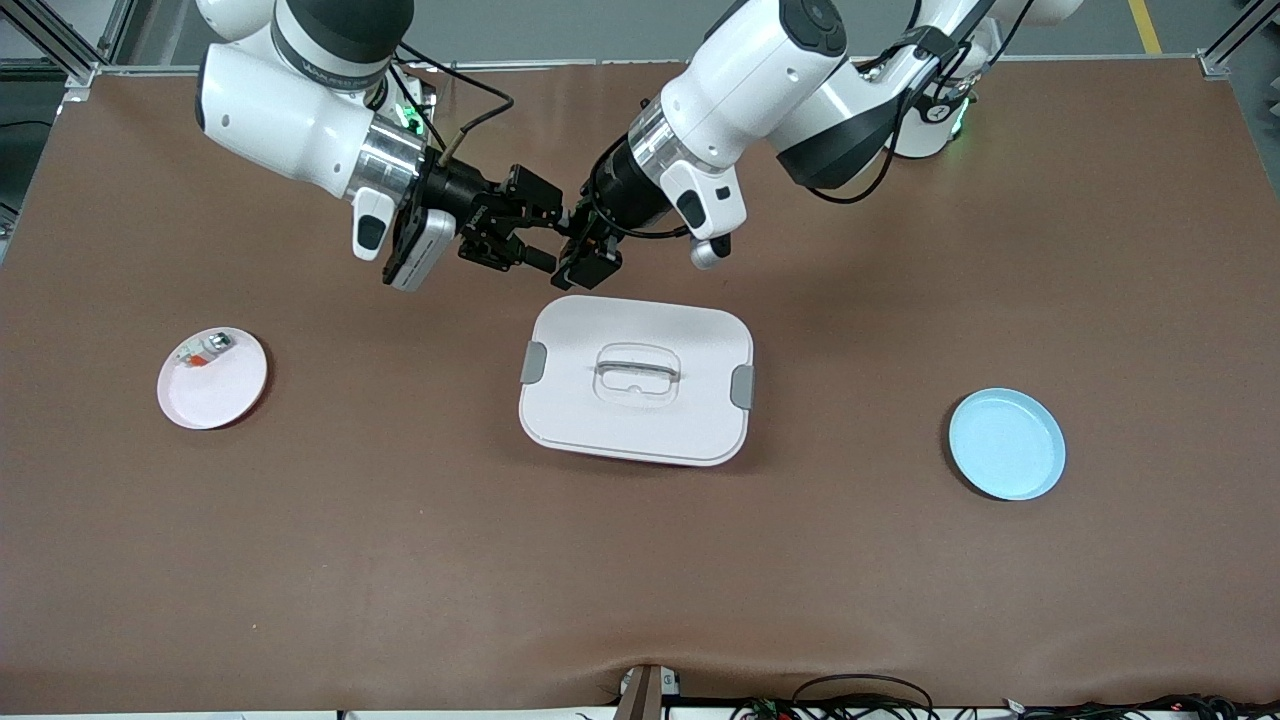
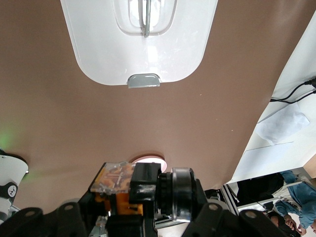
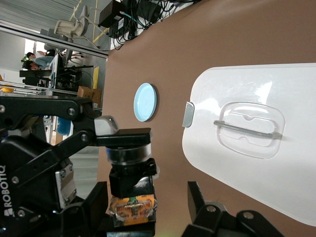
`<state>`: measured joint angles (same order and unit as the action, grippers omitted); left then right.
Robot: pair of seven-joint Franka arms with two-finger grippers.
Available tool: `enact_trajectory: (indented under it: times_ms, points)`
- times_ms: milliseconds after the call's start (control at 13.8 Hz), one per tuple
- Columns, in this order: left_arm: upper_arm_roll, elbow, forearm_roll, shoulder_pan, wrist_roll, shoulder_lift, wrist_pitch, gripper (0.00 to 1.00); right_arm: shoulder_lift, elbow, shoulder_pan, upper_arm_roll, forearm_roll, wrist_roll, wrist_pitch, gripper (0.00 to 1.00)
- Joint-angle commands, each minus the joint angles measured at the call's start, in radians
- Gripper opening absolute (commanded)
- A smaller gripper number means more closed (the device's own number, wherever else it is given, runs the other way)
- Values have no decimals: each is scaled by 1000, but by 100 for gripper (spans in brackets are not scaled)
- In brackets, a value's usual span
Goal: Transfer orange switch to right arm and place
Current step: 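Grasp the switch with the right gripper and open the left gripper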
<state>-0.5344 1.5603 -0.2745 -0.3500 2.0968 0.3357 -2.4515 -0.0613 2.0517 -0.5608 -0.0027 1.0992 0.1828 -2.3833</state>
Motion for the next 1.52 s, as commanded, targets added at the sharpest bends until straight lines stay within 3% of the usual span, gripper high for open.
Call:
enact_trajectory:
  times_ms: [0,362,434,579,1013,1231,1303,1448]
  points:
    - [-4,1,21,3,26,-4,0,40,21,-18,-37,-11,30,18,-43,72]
    - [-4,1,21,3,26,-3,0,40,32,-18,-60,-11,33,10,-73,69]
    - [-4,1,21,3,26,-3,-1,40,32,-18,-60,-11,33,10,-73,56]
    - [-4,1,21,3,26,-3,0,40,32,-19,-57,-11,33,6,-57,0]
    - [-4,4,23,2,26,-3,0,43,32,-31,-57,-13,36,-8,-57,0]
    - [-4,3,23,2,23,-3,-1,80,32,-31,-56,-13,34,4,-56,0]
    - [-4,3,23,2,20,-3,-1,98,32,-33,-51,-14,30,7,-56,0]
    - [-4,4,23,2,20,-1,0,100,32,-39,-45,-16,24,9,-56,0]
